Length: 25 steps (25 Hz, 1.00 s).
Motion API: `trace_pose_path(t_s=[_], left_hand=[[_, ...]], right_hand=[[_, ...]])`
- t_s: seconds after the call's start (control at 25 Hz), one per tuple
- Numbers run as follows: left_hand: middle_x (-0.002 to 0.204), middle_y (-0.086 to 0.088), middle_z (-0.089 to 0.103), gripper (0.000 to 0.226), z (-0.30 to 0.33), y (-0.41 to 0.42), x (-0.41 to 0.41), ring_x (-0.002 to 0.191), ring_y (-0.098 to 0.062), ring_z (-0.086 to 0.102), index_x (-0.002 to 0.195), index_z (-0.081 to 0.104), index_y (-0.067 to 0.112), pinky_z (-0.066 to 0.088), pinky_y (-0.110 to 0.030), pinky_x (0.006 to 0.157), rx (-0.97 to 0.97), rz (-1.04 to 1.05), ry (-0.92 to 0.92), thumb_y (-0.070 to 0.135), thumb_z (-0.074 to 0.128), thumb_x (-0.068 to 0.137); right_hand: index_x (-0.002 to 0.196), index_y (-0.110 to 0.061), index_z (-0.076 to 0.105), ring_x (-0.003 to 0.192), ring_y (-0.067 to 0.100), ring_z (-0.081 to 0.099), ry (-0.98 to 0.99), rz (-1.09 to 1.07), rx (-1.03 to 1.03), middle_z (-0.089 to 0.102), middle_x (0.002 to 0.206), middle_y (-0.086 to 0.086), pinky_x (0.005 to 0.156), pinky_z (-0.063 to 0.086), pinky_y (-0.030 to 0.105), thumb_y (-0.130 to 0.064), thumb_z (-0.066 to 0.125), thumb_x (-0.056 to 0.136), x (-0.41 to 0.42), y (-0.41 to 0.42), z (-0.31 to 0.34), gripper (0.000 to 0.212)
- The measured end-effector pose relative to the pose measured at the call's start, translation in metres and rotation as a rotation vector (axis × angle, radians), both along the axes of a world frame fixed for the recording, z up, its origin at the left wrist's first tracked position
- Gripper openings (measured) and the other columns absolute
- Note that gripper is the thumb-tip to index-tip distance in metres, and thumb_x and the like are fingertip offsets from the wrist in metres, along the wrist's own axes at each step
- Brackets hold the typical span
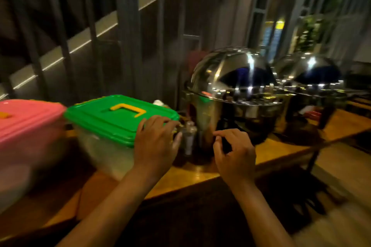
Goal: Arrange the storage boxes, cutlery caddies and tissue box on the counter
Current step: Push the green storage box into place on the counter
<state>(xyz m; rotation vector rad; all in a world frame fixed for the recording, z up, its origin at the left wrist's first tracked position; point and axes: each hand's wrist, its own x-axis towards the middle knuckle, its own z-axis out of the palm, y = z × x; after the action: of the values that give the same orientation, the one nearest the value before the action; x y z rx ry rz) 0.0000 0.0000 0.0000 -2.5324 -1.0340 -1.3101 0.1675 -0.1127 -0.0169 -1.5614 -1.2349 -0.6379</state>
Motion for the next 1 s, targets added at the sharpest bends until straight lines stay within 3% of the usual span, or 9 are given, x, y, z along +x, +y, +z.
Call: trace_pose_path(t_s=[0.16, 0.32, 0.44, 0.56, 0.68, 0.72, 0.84, 0.88, 1.0], left_hand=[[0.112, -0.009, 0.065, 0.060, -0.005, 0.043, -0.010, 0.107, -0.032, 0.058, 0.118, 0.065, 0.025, 0.044, -0.048, 0.091, -0.092, 0.238, 0.262, 0.061, 0.047, 0.074], [0.111, -0.005, 0.068, 0.064, -0.012, 0.049, -0.020, 0.103, -0.029, 0.061, 0.114, 0.067, 0.027, 0.045, -0.045, 0.088, -0.124, 0.283, 0.312, 0.067, 0.037, 0.074], [0.124, 0.000, 0.066, 0.060, -0.013, 0.050, -0.035, 0.112, -0.025, 0.058, 0.122, 0.063, 0.031, 0.043, -0.041, 0.093, -0.129, 0.223, 0.323, 0.069, 0.047, 0.078], [0.132, 0.007, 0.062, 0.061, -0.015, 0.051, -0.070, 0.119, -0.019, 0.054, 0.126, 0.061, 0.037, 0.040, -0.038, 0.101, -0.128, 0.192, 0.354, 0.074, 0.040, 0.082], [0.133, 0.002, 0.061, 0.064, -0.023, 0.054, -0.098, 0.122, -0.023, 0.052, 0.118, 0.067, 0.040, 0.037, -0.044, 0.104, -0.198, 0.279, 0.152, 0.073, 0.019, 0.090], [0.137, -0.004, 0.057, 0.066, -0.026, 0.055, -0.102, 0.126, -0.028, 0.048, 0.123, 0.064, 0.038, 0.036, -0.047, 0.105, -0.225, 0.352, 0.054, 0.071, 0.016, 0.092], [0.150, -0.016, 0.038, 0.073, -0.028, 0.055, -0.096, 0.137, -0.035, 0.034, 0.148, 0.033, 0.023, 0.030, -0.049, 0.112, -0.396, 0.523, -0.245, 0.056, 0.035, 0.084], [0.151, -0.016, 0.037, 0.077, -0.024, 0.053, -0.093, 0.137, -0.034, 0.035, 0.149, 0.033, 0.022, 0.031, -0.048, 0.113, -0.480, 0.537, -0.301, 0.051, 0.040, 0.078], [0.140, -0.016, 0.048, 0.064, -0.015, 0.055, -0.096, 0.126, -0.032, 0.048, 0.133, 0.058, 0.022, 0.039, -0.042, 0.108, -0.582, 0.519, -0.288, 0.044, 0.045, 0.074]], right_hand=[[0.092, -0.020, 0.070, 0.087, 0.019, 0.060, 0.061, 0.160, -0.156, 0.067, 0.093, -0.001, 0.073, 0.051, 0.035, -0.021, 0.060, 0.082, -0.017, 0.080, -0.005, 0.014], [0.113, -0.020, 0.068, 0.106, 0.027, 0.060, 0.162, 0.325, -0.317, 0.060, 0.120, 0.009, 0.094, 0.050, 0.044, -0.028, 0.062, 0.080, 0.000, 0.166, 0.001, 0.035], [0.124, -0.019, 0.065, 0.127, 0.028, 0.050, 0.243, 0.420, -0.539, 0.048, 0.142, 0.012, 0.108, 0.034, 0.030, -0.023, 0.064, 0.086, 0.000, 0.198, 0.002, 0.038], [0.121, -0.017, 0.066, 0.132, 0.027, 0.046, 0.299, 0.539, -0.497, 0.048, 0.144, 0.011, 0.108, 0.030, 0.028, -0.037, 0.056, 0.088, -0.025, 0.187, -0.010, 0.040], [0.123, -0.027, 0.063, 0.137, 0.024, 0.037, 0.223, 0.551, -0.419, 0.037, 0.151, 0.008, 0.110, 0.027, 0.032, -0.052, 0.055, 0.087, -0.048, 0.160, -0.022, 0.045], [0.124, -0.029, 0.061, 0.138, 0.022, 0.033, 0.197, 0.572, -0.402, 0.034, 0.152, 0.006, 0.111, 0.027, 0.033, -0.058, 0.056, 0.083, -0.052, 0.152, -0.025, 0.050], [0.125, -0.035, 0.057, 0.141, 0.022, 0.029, 0.129, 0.619, -0.391, 0.032, 0.151, -0.002, 0.113, 0.033, 0.040, -0.075, 0.058, 0.070, -0.054, 0.140, -0.029, 0.068], [0.126, -0.036, 0.055, 0.141, 0.022, 0.028, 0.110, 0.622, -0.393, 0.033, 0.150, -0.003, 0.112, 0.034, 0.042, -0.077, 0.059, 0.067, -0.053, 0.138, -0.031, 0.072], [0.128, -0.035, 0.052, 0.141, 0.022, 0.028, 0.084, 0.607, -0.393, 0.034, 0.147, -0.005, 0.111, 0.037, 0.045, -0.081, 0.061, 0.061, -0.053, 0.132, -0.032, 0.082]])
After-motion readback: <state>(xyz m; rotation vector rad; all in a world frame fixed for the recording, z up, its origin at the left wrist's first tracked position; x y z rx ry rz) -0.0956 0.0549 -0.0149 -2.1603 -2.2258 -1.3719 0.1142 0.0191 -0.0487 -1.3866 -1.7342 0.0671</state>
